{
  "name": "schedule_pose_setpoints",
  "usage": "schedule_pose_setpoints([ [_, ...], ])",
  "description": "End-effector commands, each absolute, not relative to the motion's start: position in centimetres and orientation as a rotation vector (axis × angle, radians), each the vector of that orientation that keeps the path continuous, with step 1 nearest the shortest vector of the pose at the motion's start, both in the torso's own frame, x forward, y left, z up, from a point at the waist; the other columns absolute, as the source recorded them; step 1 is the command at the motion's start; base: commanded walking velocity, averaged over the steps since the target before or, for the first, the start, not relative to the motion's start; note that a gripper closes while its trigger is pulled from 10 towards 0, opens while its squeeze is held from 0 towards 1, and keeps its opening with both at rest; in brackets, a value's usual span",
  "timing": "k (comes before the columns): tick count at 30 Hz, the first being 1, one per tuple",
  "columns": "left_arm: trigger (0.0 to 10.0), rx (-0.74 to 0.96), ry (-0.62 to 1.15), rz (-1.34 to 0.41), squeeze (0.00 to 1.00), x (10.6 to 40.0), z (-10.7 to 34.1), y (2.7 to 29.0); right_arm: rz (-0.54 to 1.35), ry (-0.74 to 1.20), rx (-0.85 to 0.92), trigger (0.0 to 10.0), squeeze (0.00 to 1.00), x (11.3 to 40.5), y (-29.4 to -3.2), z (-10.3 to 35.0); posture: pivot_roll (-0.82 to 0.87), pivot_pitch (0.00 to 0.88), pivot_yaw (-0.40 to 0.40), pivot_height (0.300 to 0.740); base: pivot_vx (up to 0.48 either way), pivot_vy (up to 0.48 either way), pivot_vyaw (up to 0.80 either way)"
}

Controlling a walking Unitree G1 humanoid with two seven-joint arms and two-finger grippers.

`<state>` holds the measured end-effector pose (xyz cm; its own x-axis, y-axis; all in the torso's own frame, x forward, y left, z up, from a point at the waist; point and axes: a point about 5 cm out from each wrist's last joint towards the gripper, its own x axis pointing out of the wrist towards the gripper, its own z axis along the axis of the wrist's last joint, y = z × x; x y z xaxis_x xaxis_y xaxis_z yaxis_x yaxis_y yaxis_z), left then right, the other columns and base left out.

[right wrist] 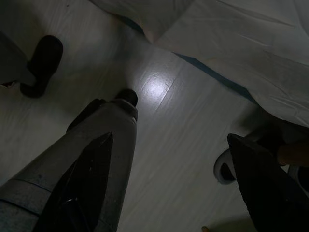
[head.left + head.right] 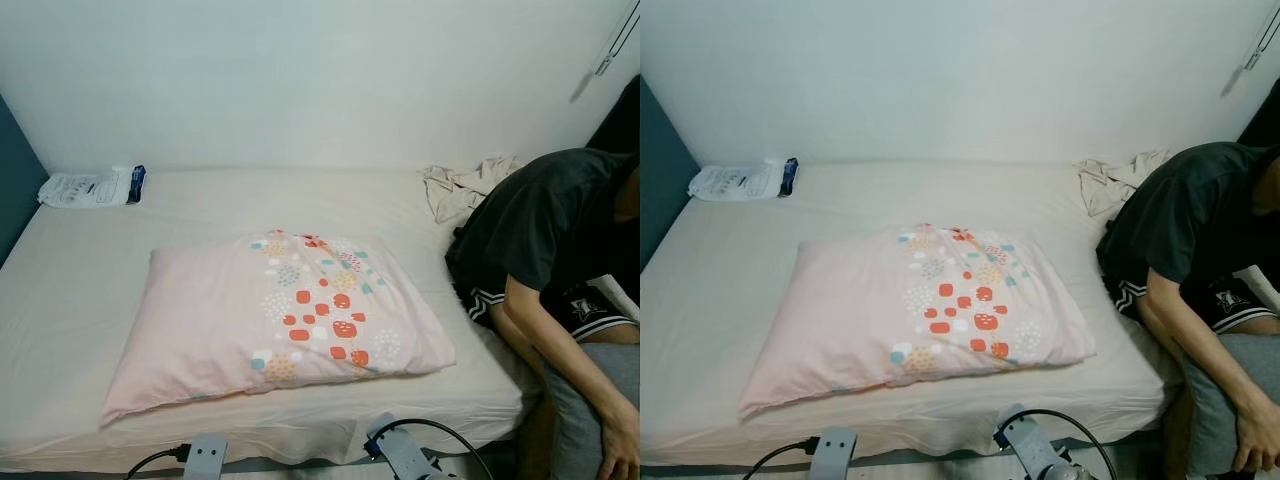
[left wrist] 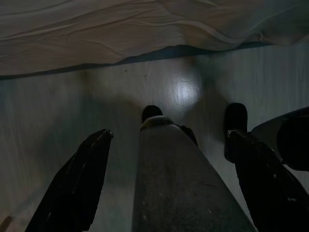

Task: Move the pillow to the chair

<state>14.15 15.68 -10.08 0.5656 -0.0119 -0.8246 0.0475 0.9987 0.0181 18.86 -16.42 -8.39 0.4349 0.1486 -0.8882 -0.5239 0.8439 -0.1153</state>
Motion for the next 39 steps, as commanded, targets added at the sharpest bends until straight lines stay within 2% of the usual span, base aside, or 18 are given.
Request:
schedule_pose_setpoints([
  [1,10.0,0.032,1.0,0.016,0.0,13.2,-10.4,16.4,0.408,1.0,-0.328,10.0,0.0,19.9,-15.6,-7.9,0.03,0.072,-0.074,0.734,0.0,0.0,0.0],
  [7,10.0,-0.051,0.85,0.111,0.0,16.5,-8.8,18.1,0.343,0.826,-0.137,10.0,0.0,24.8,-13.5,-4.9,0.03,0.068,-0.077,0.719,0.0,0.0,0.0],
  [8,10.0,-0.051,0.85,0.111,0.0,16.5,-8.8,18.1,0.343,0.826,-0.137,10.0,0.0,24.8,-13.5,-4.9,0.03,0.068,-0.077,0.719,0.0,0.0,0.0],
  [9,10.0,-0.135,0.773,0.112,0.0,18.2,-7.9,18.4,0.332,0.746,-0.097,10.0,0.0,26.9,-13.1,-3.2,0.03,0.065,-0.077,0.709,0.0,0.0,0.0],
  [13,10.0,-0.204,0.673,0.058,0.0,20.4,-6.6,18.3,0.331,0.658,-0.064,10.0,0.0,29.1,-12.7,-1.3,0.03,0.062,-0.076,0.689,0.0,0.0,0.0],
  [17,10.0,-0.241,0.638,0.026,0.0,21.2,-6.1,17.9,0.314,0.608,-0.02,10.0,0.0,30.3,-12.7,-0.1,0.03,0.06,-0.08,0.669,0.0,0.0,0.0],
  [24,10.0,-0.369,0.591,0.054,0.0,21.3,-5.9,17.7,0.276,0.559,0.197,10.0,0.0,31.3,-12.5,1.1,0.03,0.061,-0.081,0.639,0.0,0.0,0.0],
  [29,10.0,-0.504,0.518,0.084,0.0,21.6,-5.5,18.0,0.249,0.518,0.346,10.0,0.0,31.9,-12.6,1.8,0.03,0.069,-0.078,0.619,0.0,0.0,0.0],
  [31,10.0,-0.606,0.459,0.118,0.0,22.0,-5.1,18.5,0.233,0.488,0.449,10.0,0.0,32.3,-12.6,2.3,0.03,0.074,-0.074,0.599,0.0,0.0,0.0],
  [39,10.0,-0.662,0.419,0.116,0.0,22.4,-4.8,18.5,0.179,0.435,0.589,10.0,0.0,33.1,-13.2,3.2,0.04,0.083,-0.066,0.564,0.0,0.0,0.0],
])
